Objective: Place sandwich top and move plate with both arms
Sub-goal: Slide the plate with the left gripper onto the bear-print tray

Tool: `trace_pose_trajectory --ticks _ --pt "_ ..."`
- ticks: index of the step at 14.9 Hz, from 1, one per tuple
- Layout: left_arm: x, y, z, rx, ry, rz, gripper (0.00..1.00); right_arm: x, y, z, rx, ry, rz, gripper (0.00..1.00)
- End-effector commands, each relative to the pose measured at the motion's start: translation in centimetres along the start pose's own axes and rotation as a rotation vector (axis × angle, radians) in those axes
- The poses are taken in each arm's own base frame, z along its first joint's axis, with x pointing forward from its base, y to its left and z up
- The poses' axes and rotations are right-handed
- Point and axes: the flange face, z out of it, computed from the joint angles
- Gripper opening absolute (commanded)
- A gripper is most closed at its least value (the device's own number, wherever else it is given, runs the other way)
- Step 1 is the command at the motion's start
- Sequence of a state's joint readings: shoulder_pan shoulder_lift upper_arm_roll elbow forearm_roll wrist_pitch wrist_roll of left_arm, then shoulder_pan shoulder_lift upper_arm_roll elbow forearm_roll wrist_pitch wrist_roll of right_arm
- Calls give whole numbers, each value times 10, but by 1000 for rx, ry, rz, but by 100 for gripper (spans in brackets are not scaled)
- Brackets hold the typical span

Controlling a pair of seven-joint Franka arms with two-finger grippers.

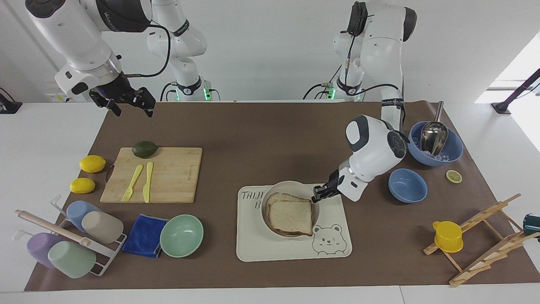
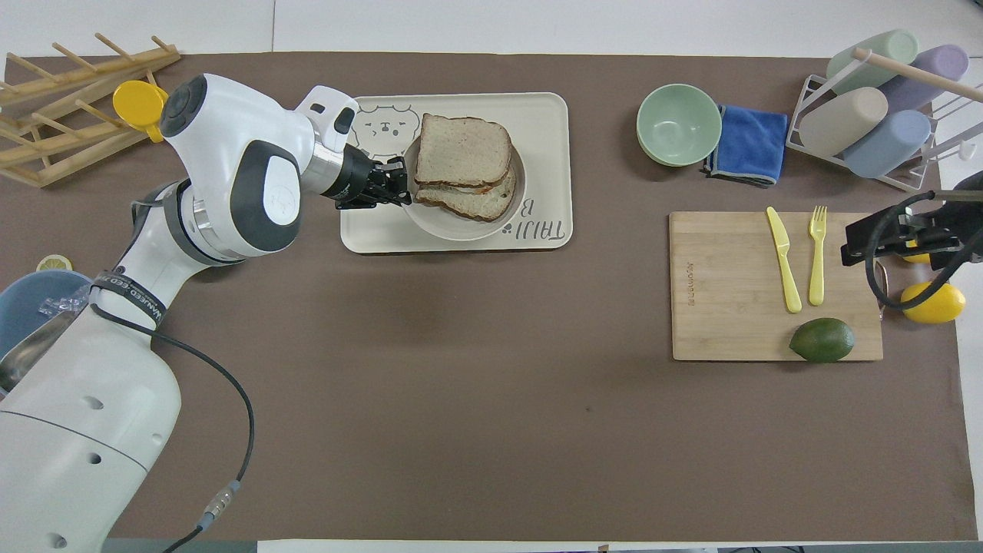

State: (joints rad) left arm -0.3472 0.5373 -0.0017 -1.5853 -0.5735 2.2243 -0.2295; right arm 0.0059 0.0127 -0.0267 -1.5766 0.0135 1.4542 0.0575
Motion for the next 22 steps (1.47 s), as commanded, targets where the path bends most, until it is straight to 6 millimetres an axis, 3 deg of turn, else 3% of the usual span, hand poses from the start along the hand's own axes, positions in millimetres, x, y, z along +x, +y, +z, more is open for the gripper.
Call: trace_pose_trajectory --ticks 1,4,12,13,14,16,17,22 --pt "8 -1 -1 -19 26 -3 0 -6 4 -1 18 -11 -15 100" --pt "8 -16 13 -3 71 -16 0 -6 3 -1 20 -11 -15 100" --pt "2 -24 21 36 75 17 0 -6 3 -1 20 -11 -13 100" --pt "1 -22 22 38 74 22 9 -6 4 -1 18 -11 -15 100" --pt "1 -21 21 40 75 27 25 -6 4 -1 18 -11 -15 100" --pt "0 -20 22 56 75 45 80 -6 4 -1 18 -11 -15 100" --pt "1 -23 20 70 74 54 100 -6 4 -1 18 -11 -15 100" --pt "18 -44 -3 163 78 114 100 -5 4 -2 18 -10 -15 100"
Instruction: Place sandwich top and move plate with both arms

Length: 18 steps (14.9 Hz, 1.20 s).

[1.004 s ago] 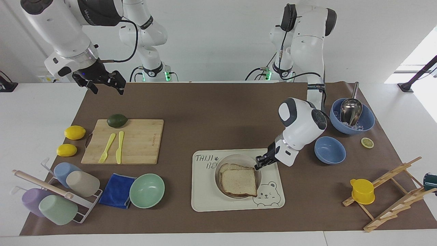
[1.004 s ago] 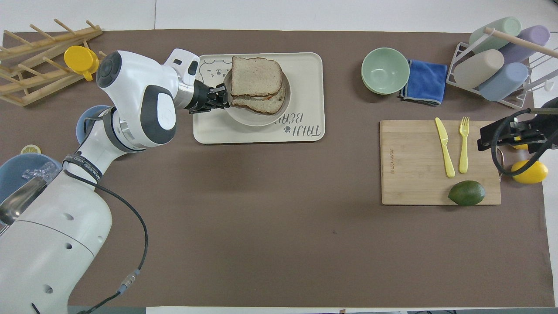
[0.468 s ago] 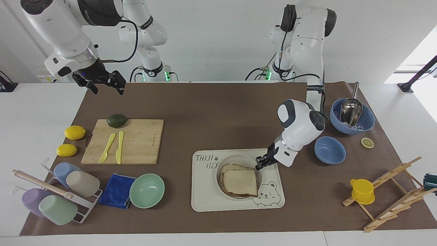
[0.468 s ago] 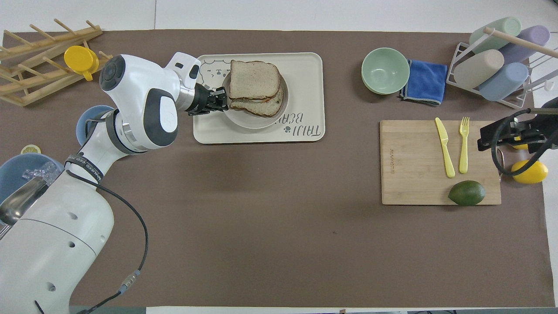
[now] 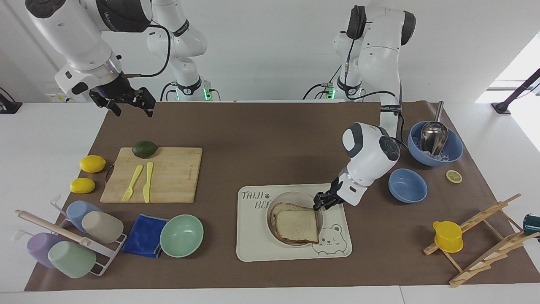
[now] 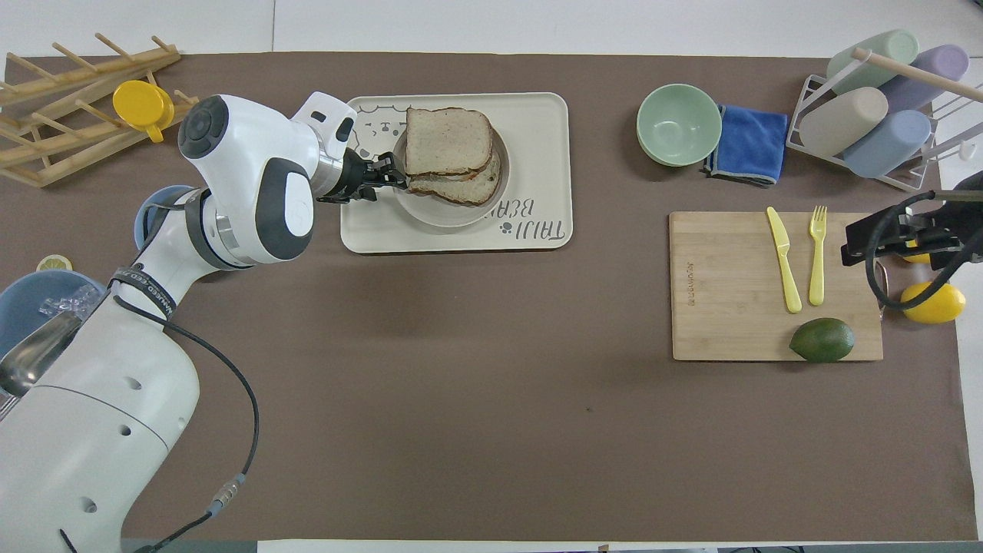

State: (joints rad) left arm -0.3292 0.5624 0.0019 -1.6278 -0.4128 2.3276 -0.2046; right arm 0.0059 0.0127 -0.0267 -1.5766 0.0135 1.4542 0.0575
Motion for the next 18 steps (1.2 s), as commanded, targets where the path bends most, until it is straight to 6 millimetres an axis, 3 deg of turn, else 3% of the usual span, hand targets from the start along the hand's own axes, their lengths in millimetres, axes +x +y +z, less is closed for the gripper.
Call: trace_pose_trajectory --ticks 1,2,7,11,16,18 --pt "8 -18 -26 47 5 46 100 -5 4 -2 18 -10 -15 100" --pt "7 -15 -39 57 14 63 100 -6 4 -1 18 -11 -15 100" --pt "10 -42 -126 152 20 84 100 -6 4 -1 18 -11 -15 100" --pt "-8 -37 -187 286 33 167 100 -6 4 -1 18 -11 -15 100" --pt "-40 -43 -270 299 16 143 100 -6 4 -1 18 -11 -15 100" --pt "-55 -43 -290 302 -8 135 100 -6 3 -2 20 -10 -15 100"
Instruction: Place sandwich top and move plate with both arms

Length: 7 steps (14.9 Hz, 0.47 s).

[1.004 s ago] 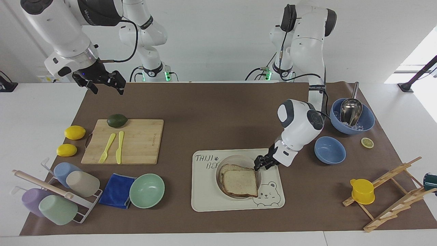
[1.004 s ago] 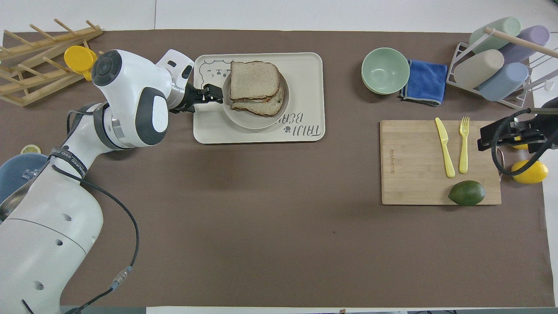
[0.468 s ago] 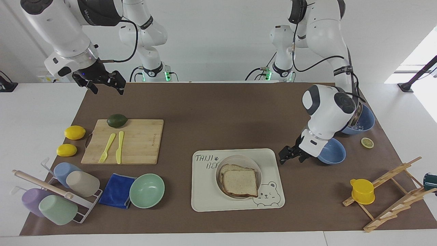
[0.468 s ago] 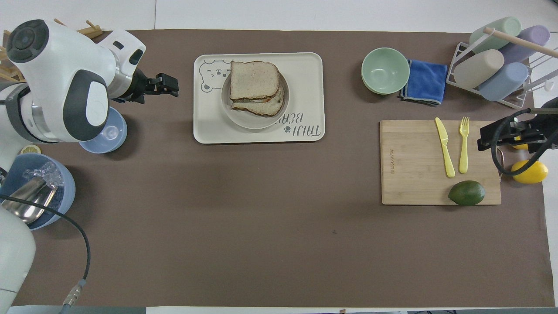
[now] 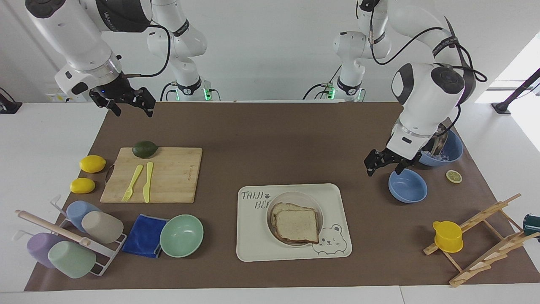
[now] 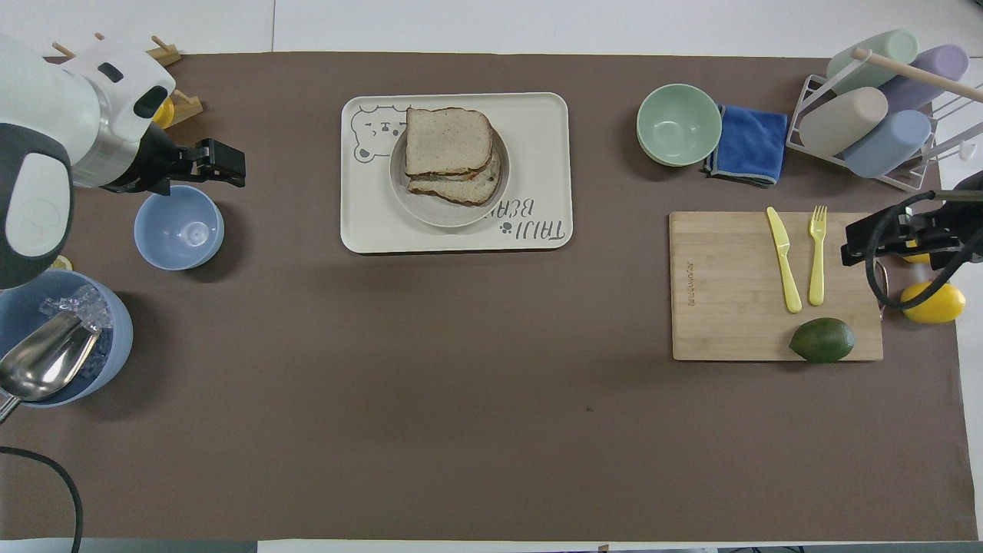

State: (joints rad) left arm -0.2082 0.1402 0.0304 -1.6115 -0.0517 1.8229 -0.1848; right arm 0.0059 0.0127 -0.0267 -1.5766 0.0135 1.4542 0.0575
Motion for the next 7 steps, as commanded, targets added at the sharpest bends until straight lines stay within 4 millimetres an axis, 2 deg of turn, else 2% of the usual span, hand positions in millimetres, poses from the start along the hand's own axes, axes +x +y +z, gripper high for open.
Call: trace_pose_trajectory --ticks 1,4,7 --pt "-25 -8 -25 23 -37 9 100 -6 4 -1 18 -11 -15 100" --pt "-52 -14 -54 32 -93 6 100 -6 4 -1 18 -11 -15 100" --pt "-72 -37 -73 41 -149 -26 100 -6 4 -1 18 -11 -15 100"
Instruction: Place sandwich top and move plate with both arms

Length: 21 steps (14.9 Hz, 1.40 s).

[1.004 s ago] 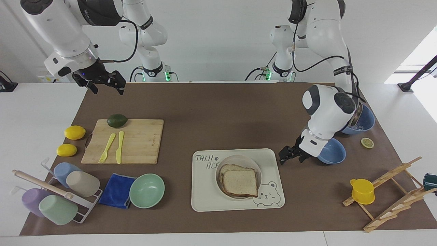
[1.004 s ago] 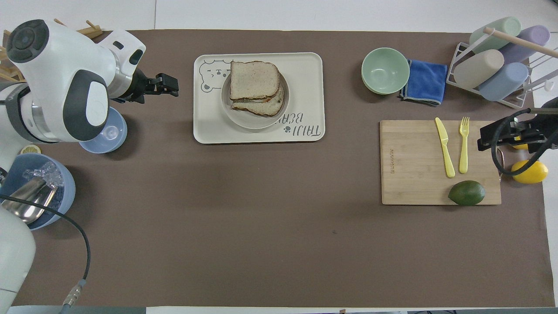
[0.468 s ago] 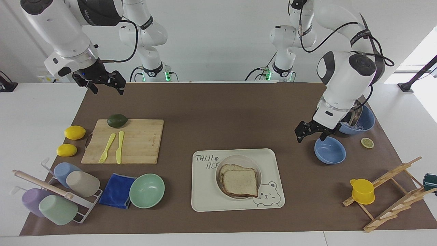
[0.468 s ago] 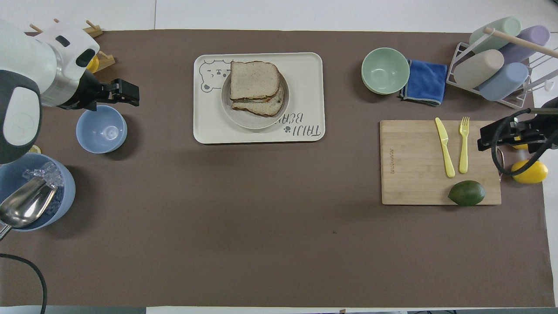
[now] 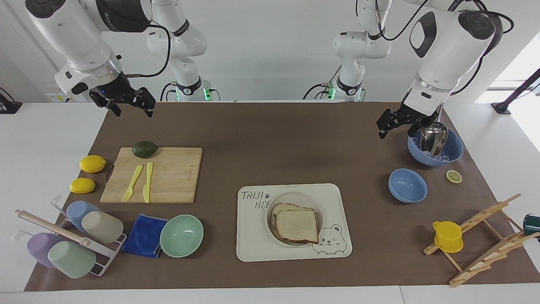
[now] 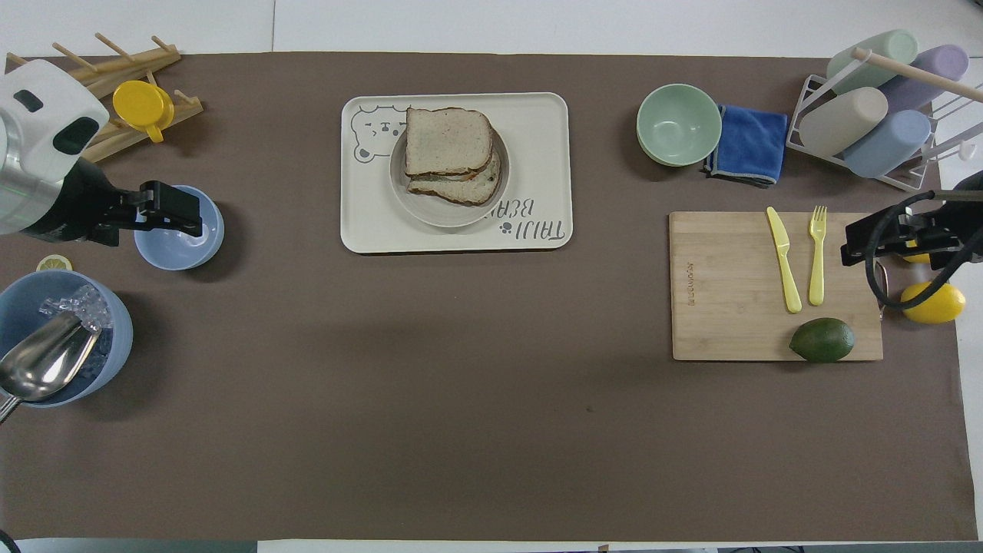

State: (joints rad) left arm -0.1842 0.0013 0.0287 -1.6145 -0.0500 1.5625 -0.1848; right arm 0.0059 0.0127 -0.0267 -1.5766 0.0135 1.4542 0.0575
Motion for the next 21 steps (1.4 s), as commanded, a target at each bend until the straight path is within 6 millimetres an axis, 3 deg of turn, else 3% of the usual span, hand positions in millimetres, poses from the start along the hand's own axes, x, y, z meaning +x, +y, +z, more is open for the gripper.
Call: trace_pose_trajectory --ticks 1,6,11,15,21 --pt "-24 -18 -13 22 -37 -11 100 -6 4 -1 18 -11 -15 100" --pt "-32 -9 -13 32 -65 34 100 -6 4 -1 18 -11 -15 100" --pt "-14 -6 -22 63 55 75 100 -6 3 -1 20 -11 -15 100" --pt "-30 -9 -19 71 -38 71 100 -6 4 -1 18 -11 -15 100" --pt "-26 -9 -22 50 -18 61 100 -6 3 -1 20 -11 -15 100"
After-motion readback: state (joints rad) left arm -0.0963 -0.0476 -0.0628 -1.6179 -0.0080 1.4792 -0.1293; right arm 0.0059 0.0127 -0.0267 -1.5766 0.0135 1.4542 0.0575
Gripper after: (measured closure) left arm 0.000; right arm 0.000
